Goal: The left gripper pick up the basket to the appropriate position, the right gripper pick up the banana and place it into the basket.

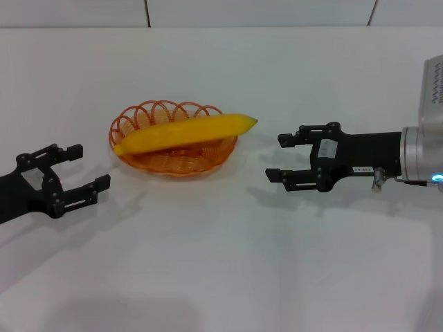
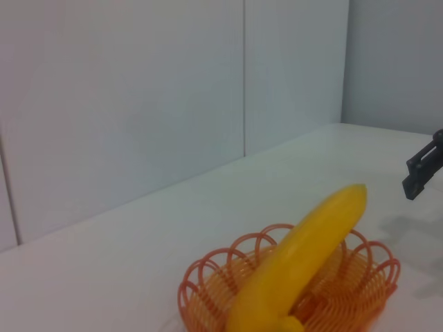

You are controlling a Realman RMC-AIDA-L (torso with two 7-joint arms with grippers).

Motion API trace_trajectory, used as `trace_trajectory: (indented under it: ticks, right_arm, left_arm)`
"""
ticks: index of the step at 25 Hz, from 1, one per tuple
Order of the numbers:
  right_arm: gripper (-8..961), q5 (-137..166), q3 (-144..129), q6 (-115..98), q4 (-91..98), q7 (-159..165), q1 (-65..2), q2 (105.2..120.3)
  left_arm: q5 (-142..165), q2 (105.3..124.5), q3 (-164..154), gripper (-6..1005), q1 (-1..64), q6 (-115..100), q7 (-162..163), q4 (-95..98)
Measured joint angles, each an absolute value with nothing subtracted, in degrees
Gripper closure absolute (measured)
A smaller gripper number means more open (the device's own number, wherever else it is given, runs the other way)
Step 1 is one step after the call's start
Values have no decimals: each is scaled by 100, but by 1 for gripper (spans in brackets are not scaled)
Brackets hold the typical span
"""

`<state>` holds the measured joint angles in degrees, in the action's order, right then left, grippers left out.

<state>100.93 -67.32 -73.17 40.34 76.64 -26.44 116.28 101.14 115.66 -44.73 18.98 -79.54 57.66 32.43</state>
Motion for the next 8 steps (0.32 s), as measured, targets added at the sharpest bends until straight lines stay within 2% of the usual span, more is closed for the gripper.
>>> trace_trajectory:
  ticks: [8]
  right_arm:
    - [221,10090,-6732,-7294,4034,7670,-2648,11628]
  left_arm:
    - [10134,11551,-4497,197,1890,-7954,5807,3231]
